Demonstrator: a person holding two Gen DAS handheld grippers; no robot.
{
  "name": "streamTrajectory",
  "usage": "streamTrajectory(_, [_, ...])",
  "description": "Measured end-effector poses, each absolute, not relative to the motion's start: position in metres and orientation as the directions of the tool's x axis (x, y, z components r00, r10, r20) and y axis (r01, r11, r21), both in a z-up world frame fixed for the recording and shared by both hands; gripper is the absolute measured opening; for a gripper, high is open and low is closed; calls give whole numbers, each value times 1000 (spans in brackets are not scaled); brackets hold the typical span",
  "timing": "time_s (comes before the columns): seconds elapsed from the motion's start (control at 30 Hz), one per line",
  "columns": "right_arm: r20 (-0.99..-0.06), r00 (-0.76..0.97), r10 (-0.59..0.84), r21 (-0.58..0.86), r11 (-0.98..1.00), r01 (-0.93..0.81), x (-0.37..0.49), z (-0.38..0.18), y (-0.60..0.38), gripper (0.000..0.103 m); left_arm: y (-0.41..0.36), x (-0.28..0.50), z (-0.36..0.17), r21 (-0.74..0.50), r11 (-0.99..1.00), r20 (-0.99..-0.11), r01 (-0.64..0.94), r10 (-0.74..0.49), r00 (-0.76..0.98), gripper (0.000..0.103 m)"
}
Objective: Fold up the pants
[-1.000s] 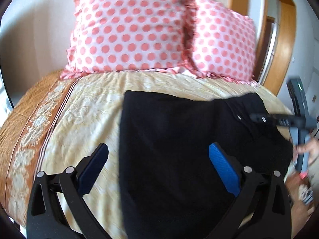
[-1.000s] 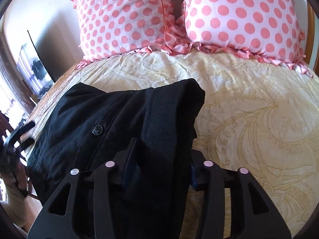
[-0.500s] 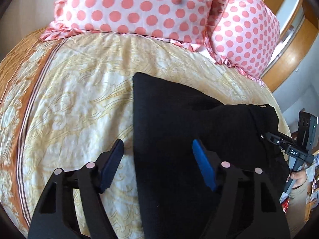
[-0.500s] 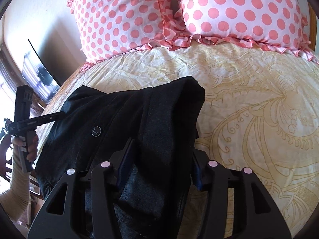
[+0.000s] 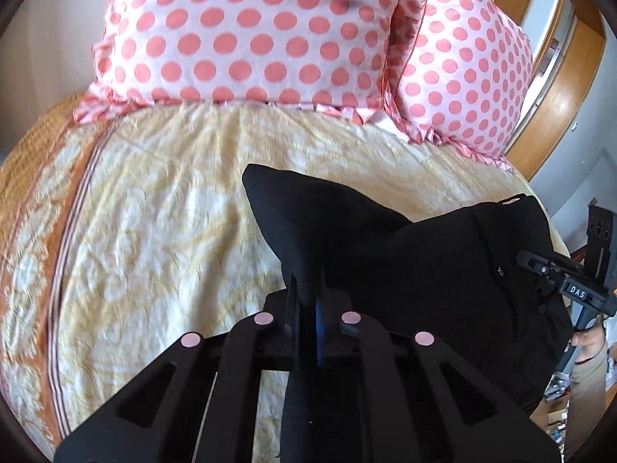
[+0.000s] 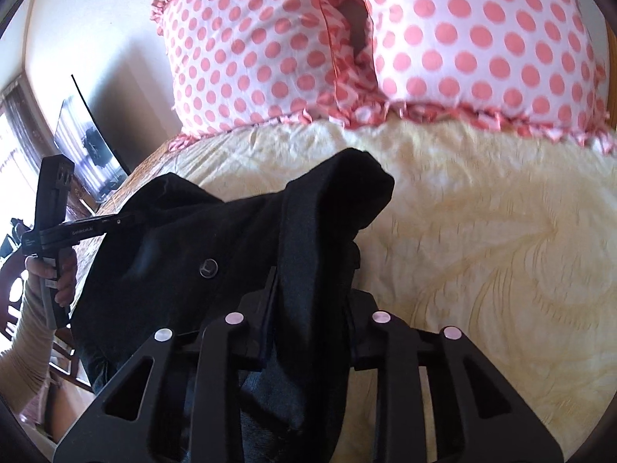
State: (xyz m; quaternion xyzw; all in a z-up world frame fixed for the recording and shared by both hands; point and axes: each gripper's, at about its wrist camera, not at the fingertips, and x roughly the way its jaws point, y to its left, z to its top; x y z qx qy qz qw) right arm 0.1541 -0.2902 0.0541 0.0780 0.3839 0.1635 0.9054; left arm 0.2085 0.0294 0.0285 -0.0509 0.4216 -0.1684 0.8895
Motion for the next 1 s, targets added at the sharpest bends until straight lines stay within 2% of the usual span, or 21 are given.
streamTrajectory(0.23, [-611,738,287,222,957,-188,214,78,-290,19,31,266,58,-232,952,-676,201,-306,671,5])
streamTrajectory(0.3, [-625,731,273,219,961,-172,231,74,-291,19,31,284,57,-213,960,-680,183,-280,677,5])
streamTrajectory(0.43, [-714,671,201,160,979,-123,256,46,-289,21,26,316,33,-202,970,-748,136,-242,618,6])
streamTrajectory(0.5, [-720,671,176,134,984,-115,254,43,-287,29,23,319,22,-159,980,-769,122,-200,607,14])
streamTrajectory(0.57, [-735,663,143,100,990,-103,252,40,-285,37,20,318,19,-111,988,-771,109,-155,618,32])
streamTrajectory(0.63, [-736,668,111,72,994,-85,247,42,-286,47,21,313,24,-76,993,-766,95,-119,631,39])
streamTrajectory(0.8, [-638,770,-22,-15,1000,17,206,74,-294,52,29,276,52,-17,997,-698,71,-62,713,57])
streamTrajectory(0.87, [-612,790,46,18,999,-45,182,84,-283,53,24,247,63,-42,992,-671,121,-118,732,67])
streamTrajectory(0.93, [-628,773,93,11,994,-111,167,81,-265,60,14,219,66,-91,979,-666,184,-197,719,72])
streamTrajectory(1.0, [-655,749,101,-28,987,-157,156,72,-245,60,-2,194,59,-126,960,-678,248,-266,685,73])
